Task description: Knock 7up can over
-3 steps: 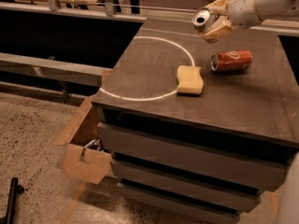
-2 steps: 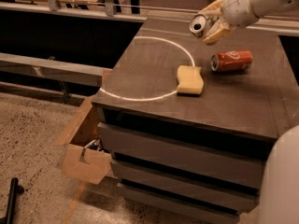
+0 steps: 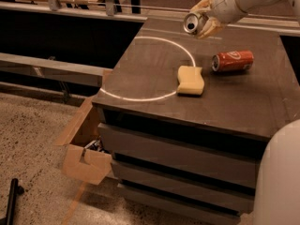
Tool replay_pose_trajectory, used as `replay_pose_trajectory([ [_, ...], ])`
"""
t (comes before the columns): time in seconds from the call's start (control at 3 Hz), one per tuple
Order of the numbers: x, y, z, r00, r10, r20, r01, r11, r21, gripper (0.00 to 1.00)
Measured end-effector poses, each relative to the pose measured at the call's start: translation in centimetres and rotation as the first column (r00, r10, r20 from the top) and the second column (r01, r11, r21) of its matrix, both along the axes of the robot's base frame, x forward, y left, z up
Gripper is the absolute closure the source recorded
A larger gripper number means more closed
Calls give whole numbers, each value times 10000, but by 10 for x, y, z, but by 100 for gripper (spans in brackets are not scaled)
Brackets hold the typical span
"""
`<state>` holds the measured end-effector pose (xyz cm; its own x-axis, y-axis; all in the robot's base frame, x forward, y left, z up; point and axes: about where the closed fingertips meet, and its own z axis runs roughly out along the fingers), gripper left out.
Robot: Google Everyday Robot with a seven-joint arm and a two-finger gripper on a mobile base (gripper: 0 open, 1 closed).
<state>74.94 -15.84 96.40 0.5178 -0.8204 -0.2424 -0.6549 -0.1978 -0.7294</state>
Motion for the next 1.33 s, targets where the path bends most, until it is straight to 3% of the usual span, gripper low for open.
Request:
replay_pose_trajectory([
  [0.33,4,17,-14,9983,489,305,-474,9978,-456,100],
  [1.0,-4,7,-57,9979,493,-412,-562,9807,-1871,100],
  [1.33,-2,3,-64,9976,475,-505,-583,9689,-2404,100],
])
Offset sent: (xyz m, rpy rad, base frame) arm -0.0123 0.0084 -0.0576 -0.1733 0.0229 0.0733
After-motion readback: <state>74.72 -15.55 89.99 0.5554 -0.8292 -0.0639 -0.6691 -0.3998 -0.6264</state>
